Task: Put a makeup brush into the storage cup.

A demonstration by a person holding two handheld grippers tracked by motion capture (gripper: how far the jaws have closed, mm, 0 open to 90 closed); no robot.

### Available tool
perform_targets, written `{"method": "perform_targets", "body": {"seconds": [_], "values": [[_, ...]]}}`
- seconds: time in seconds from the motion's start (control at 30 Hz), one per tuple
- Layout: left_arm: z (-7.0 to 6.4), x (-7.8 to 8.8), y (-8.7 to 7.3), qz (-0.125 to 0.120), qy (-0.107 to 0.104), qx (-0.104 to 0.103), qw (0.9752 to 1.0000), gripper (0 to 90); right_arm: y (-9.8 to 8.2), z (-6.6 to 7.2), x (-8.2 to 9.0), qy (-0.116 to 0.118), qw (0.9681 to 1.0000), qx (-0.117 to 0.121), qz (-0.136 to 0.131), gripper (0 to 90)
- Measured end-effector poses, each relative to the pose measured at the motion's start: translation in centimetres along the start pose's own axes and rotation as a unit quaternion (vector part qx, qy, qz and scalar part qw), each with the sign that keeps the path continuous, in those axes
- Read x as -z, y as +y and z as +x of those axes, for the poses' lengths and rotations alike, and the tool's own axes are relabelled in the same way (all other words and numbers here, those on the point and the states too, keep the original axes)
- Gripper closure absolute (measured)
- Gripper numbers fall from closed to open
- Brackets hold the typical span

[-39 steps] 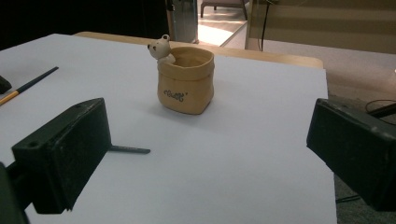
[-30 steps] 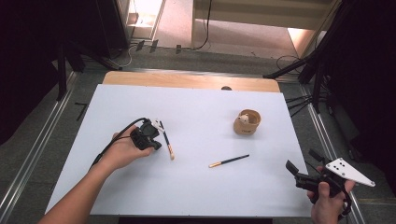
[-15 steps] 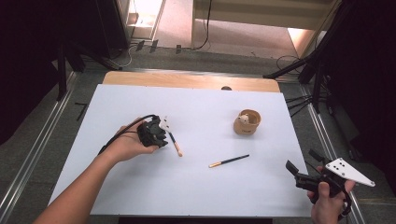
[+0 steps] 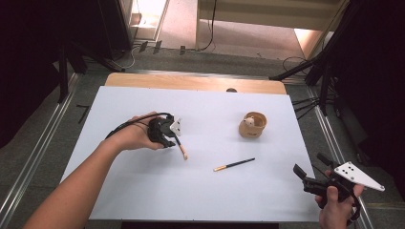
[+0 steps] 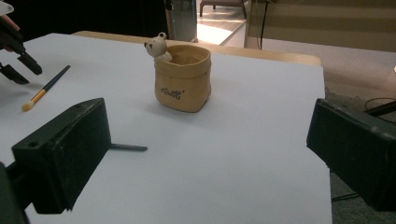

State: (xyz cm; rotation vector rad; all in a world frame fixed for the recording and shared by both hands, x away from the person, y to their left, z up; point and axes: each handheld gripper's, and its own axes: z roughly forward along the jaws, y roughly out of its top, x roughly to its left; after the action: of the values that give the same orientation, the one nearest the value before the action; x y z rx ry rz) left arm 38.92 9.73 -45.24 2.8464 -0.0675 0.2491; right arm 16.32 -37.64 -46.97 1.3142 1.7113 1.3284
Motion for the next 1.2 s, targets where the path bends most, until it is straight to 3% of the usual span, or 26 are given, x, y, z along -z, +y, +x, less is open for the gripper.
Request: {"method": "perform_targets", "body": {"seconds": [0.1, 0.33, 0.43, 0.5, 0.6, 0.7, 0.73, 0.8, 0.87, 1.2], "values": [[0.6, 0.2, 0.3, -0.005, -0.011, -0.011, 0.9999, 63.6, 0.0, 0.0, 0.0, 0.0, 1.0, 0.001, 0.0, 0.4], [1.8, 0.4, 1.4, -0.01, -0.018, -0.068, 0.9975, 65.8, -0.1, 0.0, -0.1, 0.002, 1.0, 0.0, 0.002, 0.4], [2.1, 0.4, 1.8, -0.005, -0.02, -0.101, 0.9947, 69.4, -0.1, -0.1, -0.1, 0.001, 1.0, -0.001, 0.003, 0.4], [2.4, 0.4, 2.0, -0.002, -0.012, -0.13, 0.9914, 70.0, -0.2, -0.2, -0.1, 0.001, 1.0, 0.001, 0.003, 0.4], [2.7, 0.2, 2.1, -0.004, -0.014, -0.167, 0.9858, 70.2, -0.2, -0.2, -0.1, 0.001, 1.0, 0.0, 0.003, 0.4], [2.6, -0.3, 2.1, 0.017, -0.034, -0.191, 0.9809, 70.9, -0.2, -0.3, 0.0, 0.0, 1.0, -0.002, 0.004, 0.4], [2.7, -0.4, 2.2, 0.025, -0.038, -0.202, 0.9783, 71.0, -0.3, -0.3, 0.0, 0.001, 1.0, -0.003, 0.003, 0.4], [2.7, -0.7, 2.2, 0.034, -0.038, -0.213, 0.9758, 71.4, -0.3, -0.3, 0.0, 0.001, 1.0, -0.003, 0.003, 0.4], [2.8, -1.0, 2.2, 0.031, -0.041, -0.213, 0.9756, 72.9, -0.3, -0.4, 0.0, 0.001, 1.0, -0.003, 0.003, 0.4], [3.1, -1.6, 2.0, 0.033, -0.066, -0.244, 0.9668, 74.4, -0.3, -0.3, 0.0, 0.002, 1.0, -0.004, 0.004, 0.4]]}}
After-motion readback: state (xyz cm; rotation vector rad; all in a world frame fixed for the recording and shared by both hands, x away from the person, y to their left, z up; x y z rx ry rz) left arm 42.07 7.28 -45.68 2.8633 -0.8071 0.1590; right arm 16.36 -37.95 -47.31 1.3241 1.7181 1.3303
